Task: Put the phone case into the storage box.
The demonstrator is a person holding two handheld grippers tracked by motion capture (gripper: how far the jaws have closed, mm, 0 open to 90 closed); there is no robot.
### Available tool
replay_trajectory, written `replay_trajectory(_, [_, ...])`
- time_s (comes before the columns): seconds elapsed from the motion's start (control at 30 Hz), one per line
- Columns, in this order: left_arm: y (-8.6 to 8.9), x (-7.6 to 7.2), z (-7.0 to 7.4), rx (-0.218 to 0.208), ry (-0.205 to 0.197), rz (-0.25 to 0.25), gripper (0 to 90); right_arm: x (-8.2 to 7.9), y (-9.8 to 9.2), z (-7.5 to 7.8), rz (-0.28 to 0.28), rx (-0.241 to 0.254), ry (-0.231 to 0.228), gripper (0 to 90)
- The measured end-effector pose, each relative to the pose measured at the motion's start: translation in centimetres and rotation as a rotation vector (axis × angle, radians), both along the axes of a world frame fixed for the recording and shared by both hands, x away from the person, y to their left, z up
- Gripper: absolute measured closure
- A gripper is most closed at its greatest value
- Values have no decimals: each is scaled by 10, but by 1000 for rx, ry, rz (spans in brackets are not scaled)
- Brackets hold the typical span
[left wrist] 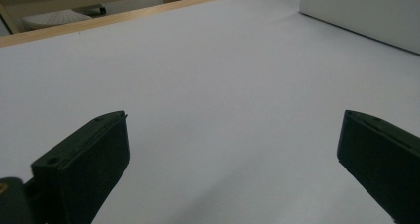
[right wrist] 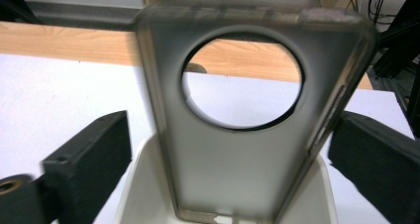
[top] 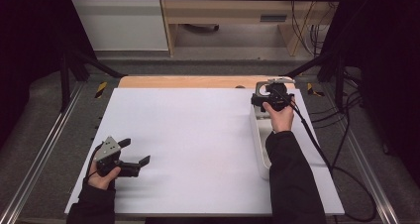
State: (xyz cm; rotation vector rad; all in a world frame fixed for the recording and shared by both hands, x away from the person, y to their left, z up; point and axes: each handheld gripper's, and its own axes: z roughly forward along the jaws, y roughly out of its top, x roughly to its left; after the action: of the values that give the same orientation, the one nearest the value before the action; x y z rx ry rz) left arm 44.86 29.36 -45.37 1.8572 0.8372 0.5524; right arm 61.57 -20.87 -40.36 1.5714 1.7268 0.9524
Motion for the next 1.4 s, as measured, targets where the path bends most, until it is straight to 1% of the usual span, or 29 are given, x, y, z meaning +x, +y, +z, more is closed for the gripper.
replay_trajectory(0.07, [0, 0, 0, 0, 0, -1, 0, 0, -1, 0, 4, -5, 4, 11])
replay_trajectory(0.13, [0, 0, 0, 0, 0, 0, 0, 0, -1, 0, 6, -6, -2, 4])
replay_trajectory(0.27, [0, 0, 0, -1, 0, -1, 0, -1, -2, 2, -5, 5, -15, 4])
replay_trajectory(0.4, [0, 0, 0, 0, 0, -2, 0, -2, -5, 5, 4, 4, -32, 4])
replay_trajectory(0.63, [0, 0, 0, 1, 0, -3, 0, -6, -10, 12, 23, 12, -72, 4])
replay_trajectory(0.8, [0, 0, 0, 1, 0, -3, 0, -11, -12, 19, 53, 21, -109, 4])
replay_trajectory(0.9, [0, 0, 0, 1, 1, -3, 0, -16, -12, 25, 76, 25, -123, 4])
replay_trajectory(1.07, [-1, 0, 0, 0, 0, -4, 0, -27, -9, 36, 136, 40, -165, 4])
replay_trajectory(1.23, [-1, 0, 0, 3, 0, -6, 0, -39, -9, 46, 191, 58, -197, 4])
replay_trajectory(1.3, [-1, 0, 0, 2, 0, -6, 0, -44, -9, 50, 213, 68, -203, 4])
replay_trajectory(1.4, [-1, 0, 0, 3, 0, -6, 0, -54, -10, 53, 271, 90, -221, 4])
